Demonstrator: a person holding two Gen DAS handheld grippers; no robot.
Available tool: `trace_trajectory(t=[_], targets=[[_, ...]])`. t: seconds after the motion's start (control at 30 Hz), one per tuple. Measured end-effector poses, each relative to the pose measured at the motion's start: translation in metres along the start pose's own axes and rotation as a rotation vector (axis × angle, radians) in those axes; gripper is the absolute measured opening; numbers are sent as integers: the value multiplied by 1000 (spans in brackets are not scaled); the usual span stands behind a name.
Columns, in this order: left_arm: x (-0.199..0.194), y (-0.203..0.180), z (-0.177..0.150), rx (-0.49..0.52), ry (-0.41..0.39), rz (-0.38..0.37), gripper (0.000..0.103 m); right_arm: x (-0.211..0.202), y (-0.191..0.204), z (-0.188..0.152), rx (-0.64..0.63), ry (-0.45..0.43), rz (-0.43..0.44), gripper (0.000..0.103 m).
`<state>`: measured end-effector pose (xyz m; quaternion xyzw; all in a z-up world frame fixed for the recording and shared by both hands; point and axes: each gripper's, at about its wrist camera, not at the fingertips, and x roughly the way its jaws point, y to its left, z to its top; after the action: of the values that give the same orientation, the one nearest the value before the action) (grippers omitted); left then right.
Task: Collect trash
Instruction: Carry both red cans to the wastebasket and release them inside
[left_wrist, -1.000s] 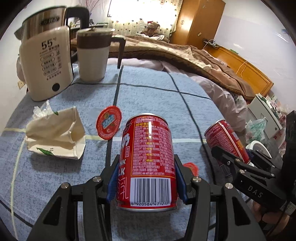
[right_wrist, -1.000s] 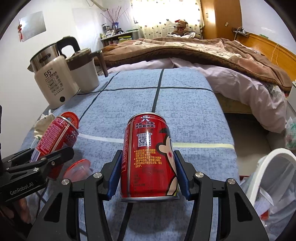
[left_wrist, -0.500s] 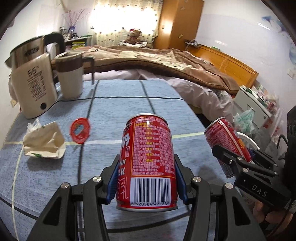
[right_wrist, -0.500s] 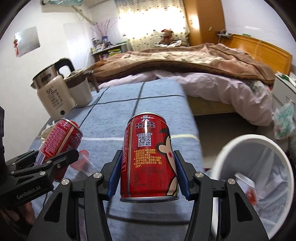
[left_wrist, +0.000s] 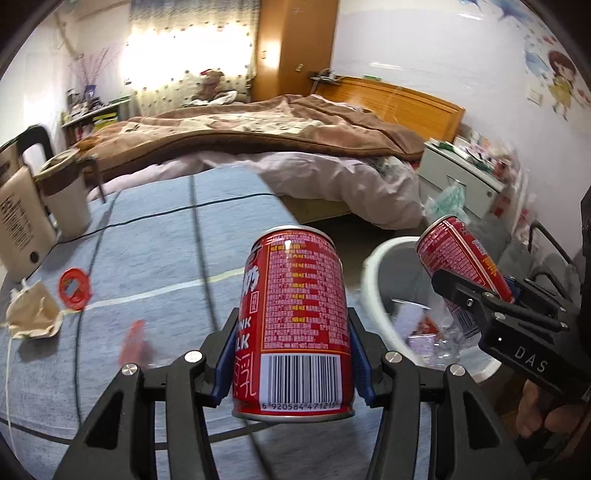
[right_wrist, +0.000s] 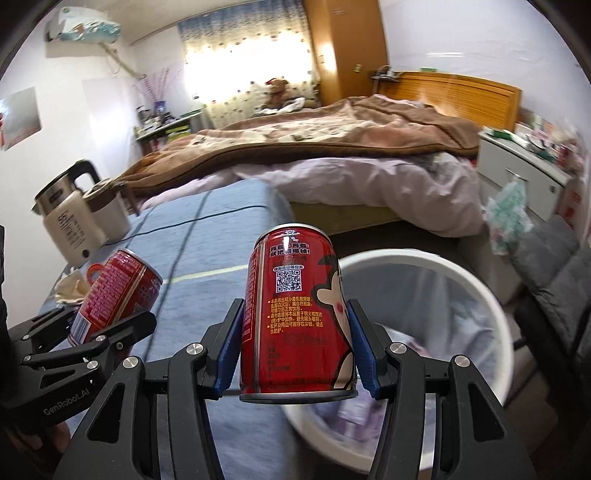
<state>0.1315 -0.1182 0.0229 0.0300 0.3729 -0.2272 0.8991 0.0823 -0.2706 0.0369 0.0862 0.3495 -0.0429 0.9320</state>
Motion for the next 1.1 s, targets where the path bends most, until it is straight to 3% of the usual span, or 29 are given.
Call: trace_trajectory(t=[0.4,0.67,0.93,1.1], targets=[[24,-71,9,87,40,-107,54,-12,-72,-14,74,18,-120,54],[45,-103,5,120,87,-124,54,-2,-101,-25,101,63,-146,54],[58,-111,1,111,111,-118,55,12,-109,-31,104,112,-151,55],[56,-106,3,93,98,-111,65,10,-108,-31,101,88,-169,56]])
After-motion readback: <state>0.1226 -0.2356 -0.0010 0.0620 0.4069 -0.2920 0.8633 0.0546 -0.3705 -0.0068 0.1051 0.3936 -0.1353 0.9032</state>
